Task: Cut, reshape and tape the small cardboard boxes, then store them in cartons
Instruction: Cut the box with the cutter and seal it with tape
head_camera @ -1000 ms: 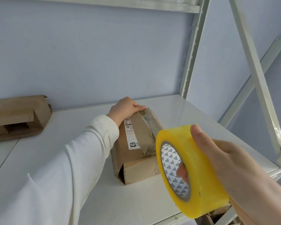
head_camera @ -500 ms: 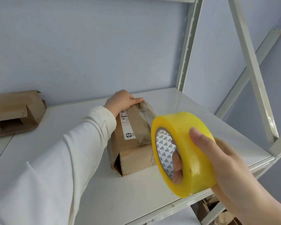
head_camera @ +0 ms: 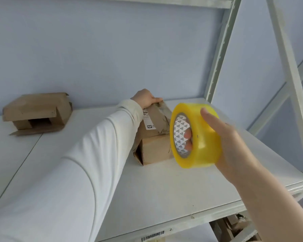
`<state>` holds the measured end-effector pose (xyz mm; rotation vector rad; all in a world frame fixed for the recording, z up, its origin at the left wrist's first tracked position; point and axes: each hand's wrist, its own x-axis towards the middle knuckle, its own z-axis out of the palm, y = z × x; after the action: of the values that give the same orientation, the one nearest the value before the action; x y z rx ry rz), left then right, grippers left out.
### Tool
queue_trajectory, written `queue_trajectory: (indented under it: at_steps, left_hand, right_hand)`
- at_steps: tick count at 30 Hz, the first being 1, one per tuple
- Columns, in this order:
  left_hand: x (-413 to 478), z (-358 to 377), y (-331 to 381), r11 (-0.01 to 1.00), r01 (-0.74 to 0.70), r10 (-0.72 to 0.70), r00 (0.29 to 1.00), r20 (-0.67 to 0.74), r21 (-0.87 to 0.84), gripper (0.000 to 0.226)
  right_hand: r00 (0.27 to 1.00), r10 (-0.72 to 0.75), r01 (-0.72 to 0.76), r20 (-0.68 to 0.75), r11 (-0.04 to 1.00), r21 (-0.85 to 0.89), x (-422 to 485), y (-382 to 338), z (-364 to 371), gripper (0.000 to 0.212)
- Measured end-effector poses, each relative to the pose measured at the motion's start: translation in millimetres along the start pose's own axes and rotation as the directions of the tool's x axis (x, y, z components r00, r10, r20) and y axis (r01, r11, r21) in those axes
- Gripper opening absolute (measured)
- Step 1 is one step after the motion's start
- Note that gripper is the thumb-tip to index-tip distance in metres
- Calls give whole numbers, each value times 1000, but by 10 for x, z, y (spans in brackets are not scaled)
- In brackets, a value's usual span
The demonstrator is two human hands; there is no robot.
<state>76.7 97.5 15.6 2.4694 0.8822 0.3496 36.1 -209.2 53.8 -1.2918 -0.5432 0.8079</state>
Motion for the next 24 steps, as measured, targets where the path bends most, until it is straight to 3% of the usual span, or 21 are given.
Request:
queue_trajectory:
  at_steps: [3,8,15,19,22,24]
  left_hand:
    - [40,13,-11,1000,30,-30,999,-11,6,52]
    - [18,4,-5,999,47,-47,999,-20,7,56]
    - [24,29,-2,996,78,-77,996,-42,36,52]
    - [19,26,-24,997,67,-66,997,-37,24,49]
    - [-32,35,-7,999,3,-3,1000,-7,39,40]
    - [-99,-29,49,993,-115,115,993,-16,-16,38]
  right_hand:
    - [992,-95,89,82,993,79,-58,200,-142,62]
    - [976,-218,215,-23,974,-75,-44,283,1,57]
    - [999,19,-24,-34,986,-162,-277,277,156,42]
    - [993,64,-83,-102,978,-193,-235,354,112,39]
    - [992,71,-88,-103,982,-170,-235,305,120,32]
    - [992,80,-93,-96,986,-142,-250,293,121,37]
